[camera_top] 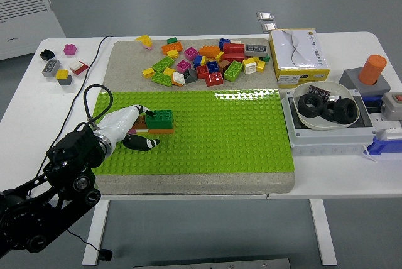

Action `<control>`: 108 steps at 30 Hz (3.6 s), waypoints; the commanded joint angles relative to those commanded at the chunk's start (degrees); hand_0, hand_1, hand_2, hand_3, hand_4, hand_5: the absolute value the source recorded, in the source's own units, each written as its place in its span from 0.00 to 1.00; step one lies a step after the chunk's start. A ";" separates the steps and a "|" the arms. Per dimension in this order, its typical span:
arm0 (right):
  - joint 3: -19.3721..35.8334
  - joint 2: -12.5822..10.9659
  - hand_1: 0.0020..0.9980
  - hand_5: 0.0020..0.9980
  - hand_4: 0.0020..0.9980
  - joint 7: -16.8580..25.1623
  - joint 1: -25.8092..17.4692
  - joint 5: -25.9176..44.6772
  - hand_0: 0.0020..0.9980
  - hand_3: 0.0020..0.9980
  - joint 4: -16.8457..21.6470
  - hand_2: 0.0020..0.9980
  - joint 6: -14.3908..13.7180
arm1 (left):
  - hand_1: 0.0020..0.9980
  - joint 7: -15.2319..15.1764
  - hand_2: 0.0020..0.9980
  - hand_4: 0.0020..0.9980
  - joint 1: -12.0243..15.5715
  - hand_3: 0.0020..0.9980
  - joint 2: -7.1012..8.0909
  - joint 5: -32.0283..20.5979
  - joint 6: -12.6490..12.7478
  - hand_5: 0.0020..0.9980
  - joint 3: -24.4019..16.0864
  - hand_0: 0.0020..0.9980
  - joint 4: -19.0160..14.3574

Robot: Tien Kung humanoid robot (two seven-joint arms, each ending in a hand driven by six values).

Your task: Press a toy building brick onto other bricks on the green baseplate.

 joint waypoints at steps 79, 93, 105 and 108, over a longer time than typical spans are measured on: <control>-0.46 0.00 0.69 0.84 0.82 0.34 1.40 0.00 0.51 0.74 -0.68 0.63 -0.70 | 0.90 0.98 0.89 0.99 19.81 0.65 -7.16 17.38 15.28 0.42 -24.39 0.92 -4.92; -0.18 0.07 0.69 0.83 0.81 0.12 1.48 0.00 0.51 0.74 -0.39 0.64 -0.53 | 0.91 0.98 0.88 0.99 18.77 0.66 -8.15 19.23 9.22 0.51 -23.49 0.95 -1.64; -0.69 0.14 0.69 0.82 0.80 0.00 1.40 0.00 0.51 0.74 -0.32 0.64 -0.59 | 0.91 0.98 0.88 0.99 17.99 0.66 -9.35 21.84 10.39 0.52 -24.61 0.95 2.87; -0.80 0.14 0.69 0.82 0.80 -0.03 1.42 0.00 0.51 0.74 -0.30 0.64 -0.61 | 0.91 0.98 0.88 0.99 17.90 0.66 -9.60 21.74 10.40 0.52 -24.60 0.95 3.99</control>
